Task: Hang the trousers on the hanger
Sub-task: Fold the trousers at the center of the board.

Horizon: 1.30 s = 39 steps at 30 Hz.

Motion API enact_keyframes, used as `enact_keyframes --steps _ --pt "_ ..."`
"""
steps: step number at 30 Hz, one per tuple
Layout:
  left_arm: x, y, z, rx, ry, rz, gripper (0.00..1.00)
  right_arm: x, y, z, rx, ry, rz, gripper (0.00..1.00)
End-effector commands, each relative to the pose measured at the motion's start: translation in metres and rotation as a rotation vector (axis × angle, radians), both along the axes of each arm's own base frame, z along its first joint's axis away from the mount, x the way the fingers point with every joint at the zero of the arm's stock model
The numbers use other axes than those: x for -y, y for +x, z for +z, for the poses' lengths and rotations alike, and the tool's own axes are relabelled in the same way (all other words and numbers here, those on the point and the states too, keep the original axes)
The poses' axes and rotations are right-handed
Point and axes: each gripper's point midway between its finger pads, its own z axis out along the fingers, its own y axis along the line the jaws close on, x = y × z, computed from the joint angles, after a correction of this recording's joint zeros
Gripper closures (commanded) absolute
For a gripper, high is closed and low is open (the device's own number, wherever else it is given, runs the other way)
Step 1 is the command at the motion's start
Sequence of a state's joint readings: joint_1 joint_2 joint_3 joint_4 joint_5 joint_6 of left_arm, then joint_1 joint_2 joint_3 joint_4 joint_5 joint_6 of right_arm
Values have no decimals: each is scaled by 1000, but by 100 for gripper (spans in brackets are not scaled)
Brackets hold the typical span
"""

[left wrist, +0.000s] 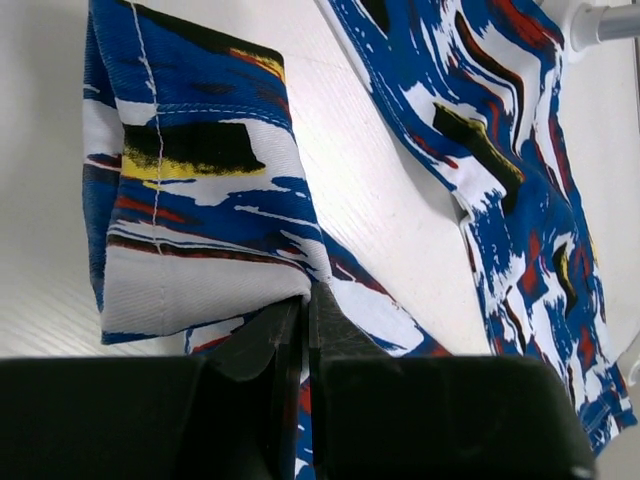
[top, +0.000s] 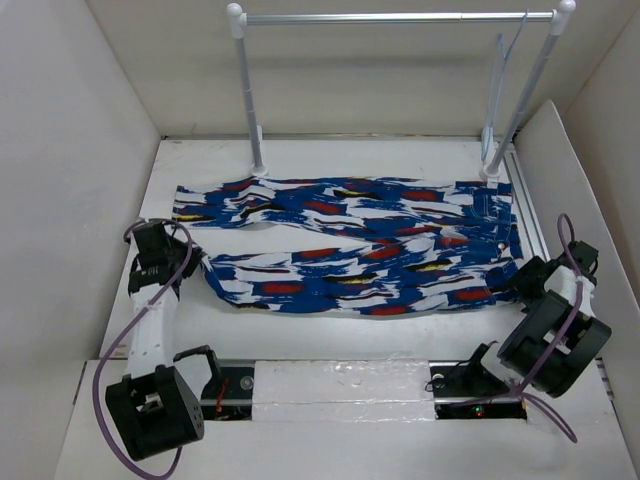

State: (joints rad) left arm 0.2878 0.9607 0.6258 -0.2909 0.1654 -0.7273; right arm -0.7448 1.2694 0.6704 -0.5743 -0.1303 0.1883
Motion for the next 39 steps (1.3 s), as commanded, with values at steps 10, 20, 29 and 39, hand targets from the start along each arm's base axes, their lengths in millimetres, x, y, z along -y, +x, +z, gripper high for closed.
enact_keyframes --steps 10,20,29,39 --pt "-73 8 52 46 165 256 100 39 25 31 36 -161 58 100" --pt "-110 47 98 97 205 400 100 66 85 142 97 -394 110 100" --pt "-115 58 64 24 201 383 100 82 176 160 104 -424 248 100" --pt "-125 124 48 -41 236 371 100 96 270 143 111 -433 307 100"
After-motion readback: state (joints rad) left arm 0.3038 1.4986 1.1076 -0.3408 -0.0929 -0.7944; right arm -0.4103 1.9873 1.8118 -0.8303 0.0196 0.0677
